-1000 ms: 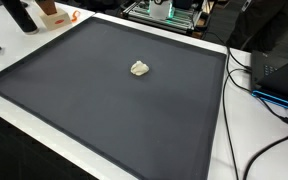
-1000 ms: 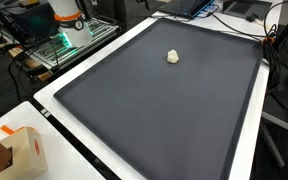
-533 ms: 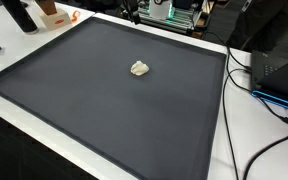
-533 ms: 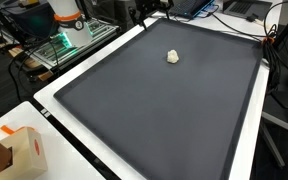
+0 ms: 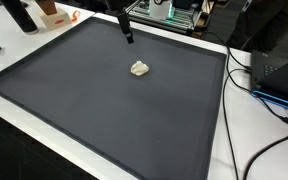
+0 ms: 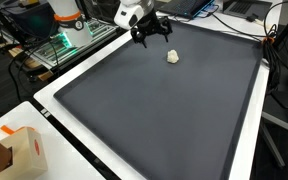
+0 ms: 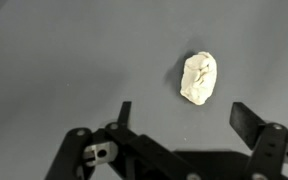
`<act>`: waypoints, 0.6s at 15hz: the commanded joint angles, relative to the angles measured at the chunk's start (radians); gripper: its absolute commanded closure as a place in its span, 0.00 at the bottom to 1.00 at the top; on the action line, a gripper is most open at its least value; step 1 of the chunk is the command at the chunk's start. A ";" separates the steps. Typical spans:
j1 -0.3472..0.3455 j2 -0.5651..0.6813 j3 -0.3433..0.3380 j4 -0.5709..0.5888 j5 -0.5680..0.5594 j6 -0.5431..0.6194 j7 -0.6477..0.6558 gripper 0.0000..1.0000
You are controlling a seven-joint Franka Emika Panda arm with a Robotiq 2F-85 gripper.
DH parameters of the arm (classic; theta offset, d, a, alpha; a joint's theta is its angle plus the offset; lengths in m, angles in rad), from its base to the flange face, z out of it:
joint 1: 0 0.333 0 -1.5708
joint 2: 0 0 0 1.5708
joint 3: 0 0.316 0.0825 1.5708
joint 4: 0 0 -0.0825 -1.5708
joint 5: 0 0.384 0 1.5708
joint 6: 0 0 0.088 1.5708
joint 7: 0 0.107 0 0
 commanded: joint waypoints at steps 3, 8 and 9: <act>-0.004 0.107 -0.006 0.076 -0.008 0.005 0.107 0.00; 0.014 0.185 -0.024 0.156 -0.109 -0.011 0.234 0.00; 0.020 0.198 -0.028 0.173 -0.143 -0.016 0.264 0.00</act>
